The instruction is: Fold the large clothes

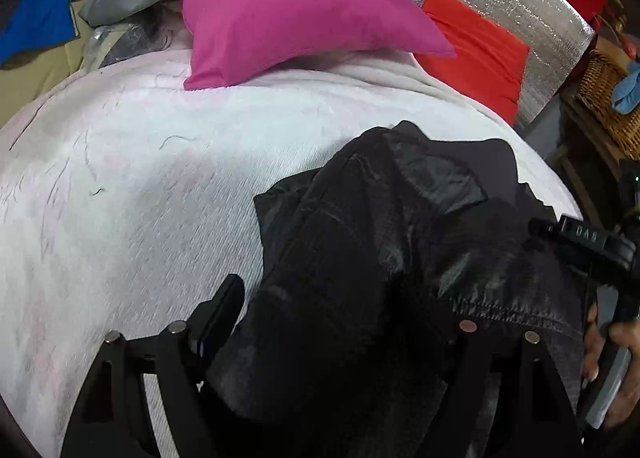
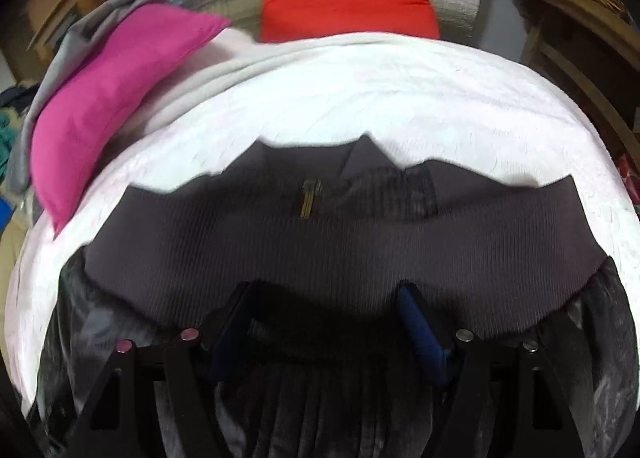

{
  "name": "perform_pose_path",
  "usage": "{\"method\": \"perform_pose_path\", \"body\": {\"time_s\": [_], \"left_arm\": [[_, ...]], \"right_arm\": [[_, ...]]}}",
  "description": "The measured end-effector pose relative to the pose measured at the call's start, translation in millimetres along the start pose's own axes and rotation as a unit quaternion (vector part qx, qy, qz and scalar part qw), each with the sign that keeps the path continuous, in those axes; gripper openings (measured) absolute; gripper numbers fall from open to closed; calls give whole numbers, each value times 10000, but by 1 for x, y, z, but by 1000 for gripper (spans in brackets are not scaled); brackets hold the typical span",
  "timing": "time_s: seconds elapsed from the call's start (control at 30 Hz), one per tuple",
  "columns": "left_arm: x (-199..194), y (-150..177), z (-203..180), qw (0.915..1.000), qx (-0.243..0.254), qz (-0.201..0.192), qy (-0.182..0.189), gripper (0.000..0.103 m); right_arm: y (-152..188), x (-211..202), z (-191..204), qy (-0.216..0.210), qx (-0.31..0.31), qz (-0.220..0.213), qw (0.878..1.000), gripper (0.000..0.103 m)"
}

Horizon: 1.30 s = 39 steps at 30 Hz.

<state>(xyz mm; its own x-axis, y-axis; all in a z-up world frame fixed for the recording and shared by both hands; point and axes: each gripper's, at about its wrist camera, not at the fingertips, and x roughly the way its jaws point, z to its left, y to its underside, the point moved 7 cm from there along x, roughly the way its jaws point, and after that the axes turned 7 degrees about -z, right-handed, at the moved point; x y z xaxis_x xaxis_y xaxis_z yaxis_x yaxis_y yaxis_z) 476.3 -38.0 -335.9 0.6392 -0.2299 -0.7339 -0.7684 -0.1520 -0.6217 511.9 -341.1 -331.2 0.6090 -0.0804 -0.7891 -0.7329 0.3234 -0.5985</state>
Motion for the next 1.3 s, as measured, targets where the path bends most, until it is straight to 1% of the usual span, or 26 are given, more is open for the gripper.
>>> {"method": "perform_pose_path", "body": {"time_s": [0.07,0.13,0.17,0.2,0.27,0.33,0.4,0.43,0.47,0.57,0.63,0.7,0.77,0.83,0.87,0.9,0.93,0.97,1.0,1.1,1.13,1.17,1.2,1.23,1.3], "left_arm": [[4,0,2,9999,-97,59,3,83],[1,0,3,9998,-175,71,2,83],[0,0,3,9998,-171,61,-11,83],[-2,0,3,9999,-159,48,-26,83],[-3,1,3,9999,-143,38,-63,83],[-3,2,3,9999,-133,36,-70,83],[-3,2,4,9999,-146,31,-58,83],[-4,2,4,9999,-146,23,-58,83],[-5,2,4,9999,-135,18,-61,83],[-7,3,3,10000,-37,-15,-78,83],[-8,5,2,10000,23,-3,-66,83],[-9,6,1,10000,70,23,-30,83],[-8,6,0,9999,105,44,1,83],[-9,6,0,9999,103,105,68,83],[-10,5,0,9998,88,139,129,83],[-12,1,0,9996,49,134,237,83],[-16,-3,1,9995,6,52,315,83],[-22,-9,2,9993,-37,-93,367,83],[-29,-16,3,9989,-52,-292,376,83],[-42,-31,9,9979,-24,-597,267,83],[-43,-33,11,9978,-40,-615,251,83],[-42,-35,12,9979,-74,-589,249,83],[-38,-35,15,9984,-152,-485,237,83],[-34,-34,18,9988,-237,-369,203,83],[-27,-32,23,9987,-480,-132,120,83]], "right_arm": [[-2,0,-3,-18,210,-57,9998,77],[-5,-11,-6,-28,420,-102,9991,76],[-9,-21,-5,-203,589,-208,9978,76],[-13,-32,1,-526,672,-331,9958,76],[-14,-46,16,-848,474,-334,9947,75],[-12,-58,34,-1061,155,-341,9936,66],[-7,-57,54,-1403,54,-140,9900,45],[0,-51,68,-1579,62,39,9874,40],[3,-46,75,-1642,48,144,9863,37],[9,-24,90,-1494,-40,317,9883,37],[5,-9,89,-1458,275,443,9879,37],[-7,4,88,-1467,441,497,9869,37],[-19,11,87,-1267,398,413,9903,35],[-29,16,84,-1011,409,343,9934,35],[-32,16,79,-1035,539,318,9927,35],[-34,13,72,-1222,752,271,9893,35],[-36,11,70,-1358,914,196,9863,35],[-37,3,60,-1406,1057,86,9844,38],[-40,-5,49,-1374,1179,-53,9835,38],[-45,-31,12,-1482,1450,-331,9777,39],[-46,-41,-2,-1461,1471,-375,9776,46],[-47,-50,-16,-1391,1460,-376,9787,60],[-47,-60,-37,-1259,1440,-402,9807,70],[-49,-69,-53,-1148,1443,-476,9817,70],[-54,-83,-97,-754,1581,-680,9822,71]]}}
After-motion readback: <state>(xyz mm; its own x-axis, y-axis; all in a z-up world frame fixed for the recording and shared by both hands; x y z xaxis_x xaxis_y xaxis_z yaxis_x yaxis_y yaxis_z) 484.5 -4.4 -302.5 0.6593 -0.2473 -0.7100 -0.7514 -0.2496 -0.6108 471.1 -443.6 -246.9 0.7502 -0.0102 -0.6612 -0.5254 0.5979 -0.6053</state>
